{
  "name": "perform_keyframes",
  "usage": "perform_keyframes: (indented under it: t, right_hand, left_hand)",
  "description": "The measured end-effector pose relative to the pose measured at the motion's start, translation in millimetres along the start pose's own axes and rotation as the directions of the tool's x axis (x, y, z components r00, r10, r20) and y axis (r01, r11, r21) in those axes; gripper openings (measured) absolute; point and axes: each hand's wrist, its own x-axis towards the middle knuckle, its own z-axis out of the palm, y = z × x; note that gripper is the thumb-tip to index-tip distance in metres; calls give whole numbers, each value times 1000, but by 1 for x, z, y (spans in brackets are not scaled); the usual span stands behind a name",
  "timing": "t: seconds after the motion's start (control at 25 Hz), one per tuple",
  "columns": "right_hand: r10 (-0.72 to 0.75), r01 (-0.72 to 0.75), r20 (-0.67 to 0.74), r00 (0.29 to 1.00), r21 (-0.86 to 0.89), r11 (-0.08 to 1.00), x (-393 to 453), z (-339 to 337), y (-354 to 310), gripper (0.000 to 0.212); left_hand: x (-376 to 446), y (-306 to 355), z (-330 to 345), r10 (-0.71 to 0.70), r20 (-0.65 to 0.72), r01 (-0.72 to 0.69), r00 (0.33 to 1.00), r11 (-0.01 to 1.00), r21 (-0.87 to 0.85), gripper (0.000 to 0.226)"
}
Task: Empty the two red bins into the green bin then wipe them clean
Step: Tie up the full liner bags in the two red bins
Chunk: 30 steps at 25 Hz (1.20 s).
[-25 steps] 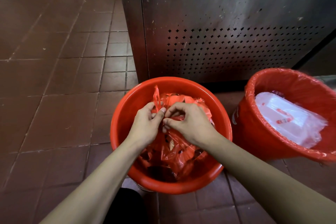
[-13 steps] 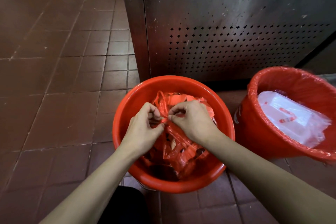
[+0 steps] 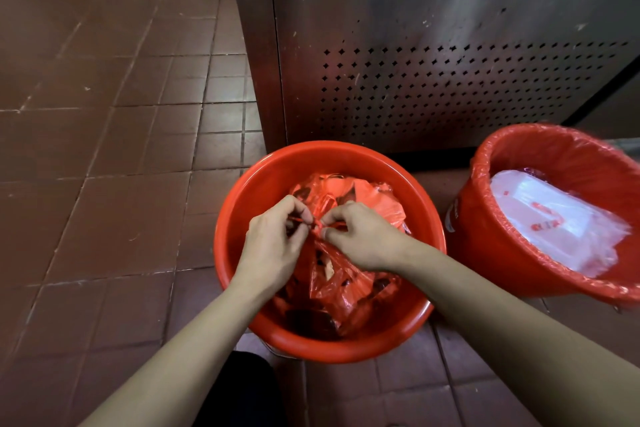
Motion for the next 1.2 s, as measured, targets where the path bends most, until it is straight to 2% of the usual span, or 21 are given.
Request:
perform_keyframes:
  t: [0.12,0.2,0.28,0.36,0.44,0.48,0.56,0.64,0.8,0.96,1.2]
  right_hand:
    - [89,-86,-6,996,208,974,3,-1,5,15]
    - [175,-163,-1,985,357,920,4,0,9,17]
    - [192,-175,-2,981,399,900,5,1,11,15]
    - [97,-91,-9,995,280,956,3,-7,9,12]
    - [-23,23,-10,1000,43,999,-1,-20,5,14]
    - [-64,61,-39,997,-65,996,-3,-25,4,16]
    - [-94,70,-141,986,-169,983,-8,-32,7,14]
    - [-121,72,-207,971,-227,971,-12,-32,10,12]
    - [-218,127,-240,946,-344,931,-16,-29,16,14]
    - [-231,121,-256,939,-383,916,-14,-24,26,13]
    - [-227,110,-243,943,-416,903,-14,-24,47,8]
  left_hand:
    - [1,5,2,-15,-22,15,1000,1000,-23,21]
    - [0,8,4,-21,31,21,999,1000,-18,16]
    - [-2,9,4,-8,54,8,999,1000,6,18]
    - [-3,8,2,3,33,-3,999,1000,8,15]
    - [-2,7,-1,-3,22,3,1000,1000,10,10]
    - [-1,5,-2,-5,22,5,1000,1000,16,8]
    - [-1,3,-5,-1,34,0,999,1000,21,7]
    - [-1,1,-5,23,47,-24,999,1000,20,6]
    - [-1,-2,-9,106,60,-107,993,994,26,4]
    - [0,-9,-18,162,90,-171,983,980,100,5]
    - [-1,-24,-27,159,152,-191,976,955,225,9]
